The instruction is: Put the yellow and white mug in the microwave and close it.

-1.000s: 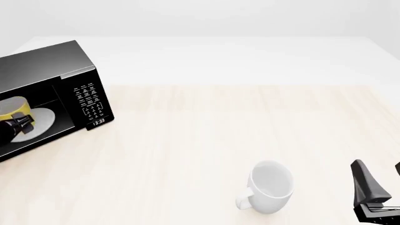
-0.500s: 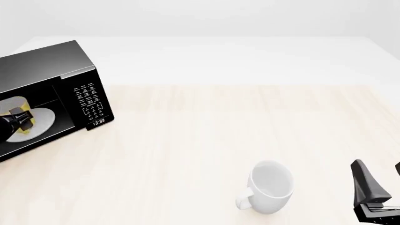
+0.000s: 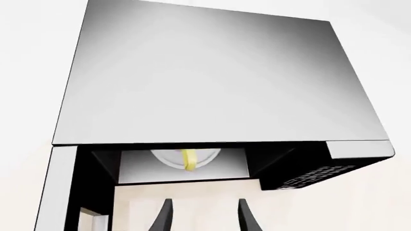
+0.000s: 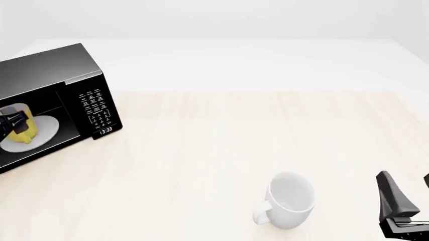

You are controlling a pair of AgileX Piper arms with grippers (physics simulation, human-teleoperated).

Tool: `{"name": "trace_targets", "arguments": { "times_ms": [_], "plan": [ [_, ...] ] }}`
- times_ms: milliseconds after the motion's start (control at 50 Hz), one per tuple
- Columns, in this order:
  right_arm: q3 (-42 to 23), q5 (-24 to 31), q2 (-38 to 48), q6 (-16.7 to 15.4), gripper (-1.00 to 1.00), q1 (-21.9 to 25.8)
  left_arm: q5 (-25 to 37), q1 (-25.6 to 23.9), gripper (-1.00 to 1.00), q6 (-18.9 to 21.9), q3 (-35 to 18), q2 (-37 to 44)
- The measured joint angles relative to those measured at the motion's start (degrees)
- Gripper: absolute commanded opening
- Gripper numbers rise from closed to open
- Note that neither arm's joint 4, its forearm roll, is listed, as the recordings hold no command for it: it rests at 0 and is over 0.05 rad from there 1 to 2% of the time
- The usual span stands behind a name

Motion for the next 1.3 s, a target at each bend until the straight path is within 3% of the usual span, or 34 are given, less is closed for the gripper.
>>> {"name": "trace_targets", "arguments": {
  "times_ms": [780, 1300],
  "plan": [
    [0.00, 0.00, 0.01, 0.00, 1.00, 0.00, 13.29, -0.65, 1.00, 1.93, -0.94, -17.52],
    [0.00, -0.01, 0.01, 0.00, 1.00, 0.00, 26.26, -1.16, 1.00, 2.25, -10.63, -26.81]
  ]
}}
